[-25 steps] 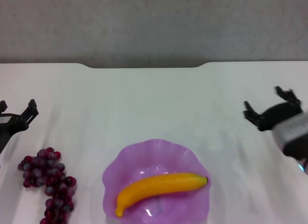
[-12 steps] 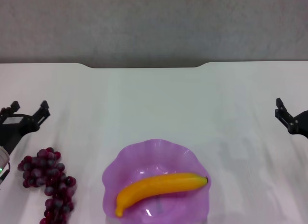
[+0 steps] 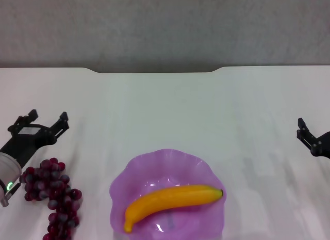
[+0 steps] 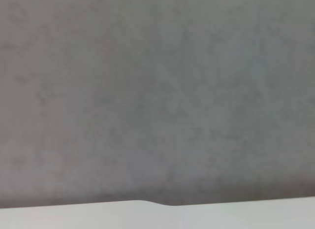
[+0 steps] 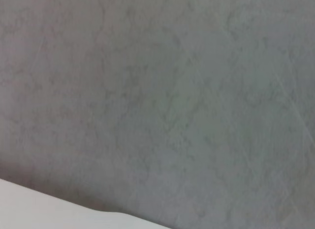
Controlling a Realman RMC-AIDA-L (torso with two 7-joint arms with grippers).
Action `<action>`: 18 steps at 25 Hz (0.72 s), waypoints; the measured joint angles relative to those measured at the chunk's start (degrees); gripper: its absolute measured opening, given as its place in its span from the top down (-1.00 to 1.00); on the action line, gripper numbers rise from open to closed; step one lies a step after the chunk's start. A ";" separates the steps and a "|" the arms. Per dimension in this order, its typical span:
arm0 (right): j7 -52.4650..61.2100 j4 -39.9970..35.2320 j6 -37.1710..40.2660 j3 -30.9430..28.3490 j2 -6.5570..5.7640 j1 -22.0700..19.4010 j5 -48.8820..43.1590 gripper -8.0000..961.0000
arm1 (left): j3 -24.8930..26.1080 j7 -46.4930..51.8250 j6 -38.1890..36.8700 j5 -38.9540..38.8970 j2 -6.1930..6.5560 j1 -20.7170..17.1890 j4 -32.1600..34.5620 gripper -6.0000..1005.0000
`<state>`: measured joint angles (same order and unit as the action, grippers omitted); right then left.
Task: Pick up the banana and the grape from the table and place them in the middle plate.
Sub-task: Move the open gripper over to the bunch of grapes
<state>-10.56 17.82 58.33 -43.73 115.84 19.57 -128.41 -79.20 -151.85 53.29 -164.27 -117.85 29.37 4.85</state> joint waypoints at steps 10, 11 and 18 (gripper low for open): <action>0.22 -0.30 -2.93 0.58 -0.22 0.52 -0.01 -0.86 | -8.58 16.47 -11.13 4.76 1.59 -7.34 24.72 -0.71; 0.22 -0.31 -3.08 0.62 -0.25 0.65 0.00 -0.86 | -8.85 17.38 -14.07 6.33 1.49 -8.21 28.17 -0.71; 0.26 -0.57 -5.27 0.80 -0.27 1.48 -0.10 -0.86 | -18.73 30.08 -49.50 15.32 2.18 -13.54 54.81 -0.71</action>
<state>-10.30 17.25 53.06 -42.93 115.57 21.05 -128.50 -97.93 -121.78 3.79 -148.94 -115.68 15.83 59.65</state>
